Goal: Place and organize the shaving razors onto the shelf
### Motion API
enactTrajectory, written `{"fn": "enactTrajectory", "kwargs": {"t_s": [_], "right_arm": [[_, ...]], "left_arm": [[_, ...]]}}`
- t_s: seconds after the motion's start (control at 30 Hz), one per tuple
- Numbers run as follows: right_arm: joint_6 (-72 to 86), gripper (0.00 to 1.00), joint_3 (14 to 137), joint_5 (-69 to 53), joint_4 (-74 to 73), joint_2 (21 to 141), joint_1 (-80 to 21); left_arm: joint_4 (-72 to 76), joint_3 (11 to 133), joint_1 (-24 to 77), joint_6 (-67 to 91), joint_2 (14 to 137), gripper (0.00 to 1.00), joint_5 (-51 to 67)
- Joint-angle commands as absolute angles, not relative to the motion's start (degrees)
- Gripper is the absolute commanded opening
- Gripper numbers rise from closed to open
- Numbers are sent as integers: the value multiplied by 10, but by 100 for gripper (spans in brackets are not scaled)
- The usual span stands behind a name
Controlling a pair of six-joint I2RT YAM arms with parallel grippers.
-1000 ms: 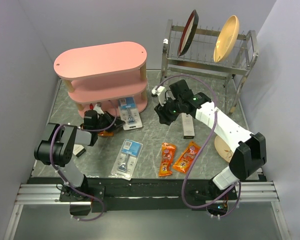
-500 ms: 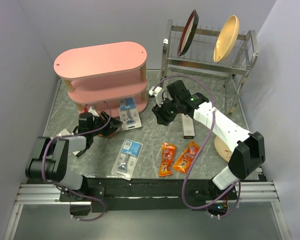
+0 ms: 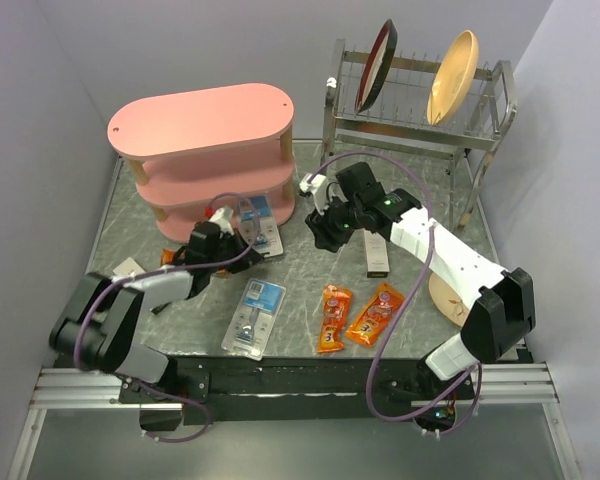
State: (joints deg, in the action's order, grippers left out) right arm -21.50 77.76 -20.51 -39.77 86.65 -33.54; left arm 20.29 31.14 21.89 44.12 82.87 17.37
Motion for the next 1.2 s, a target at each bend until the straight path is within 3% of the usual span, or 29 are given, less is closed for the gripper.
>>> {"fn": "enactTrajectory", "kwargs": {"t_s": [0.0, 0.23, 0.73, 1.17], "right_arm": [[-220, 55, 767, -198, -374, 829, -338], [-222, 55, 753, -198, -374, 809, -335], [-220, 55, 742, -194, -367, 811, -332], [-218, 55, 743, -198, -355, 823, -326]], "left_arm": [[147, 366, 229, 418, 889, 1, 117], [137, 379, 271, 398, 891, 1, 104], [69, 460, 310, 407, 966, 1, -131], [83, 519, 310, 393, 1005, 1, -148]]}}
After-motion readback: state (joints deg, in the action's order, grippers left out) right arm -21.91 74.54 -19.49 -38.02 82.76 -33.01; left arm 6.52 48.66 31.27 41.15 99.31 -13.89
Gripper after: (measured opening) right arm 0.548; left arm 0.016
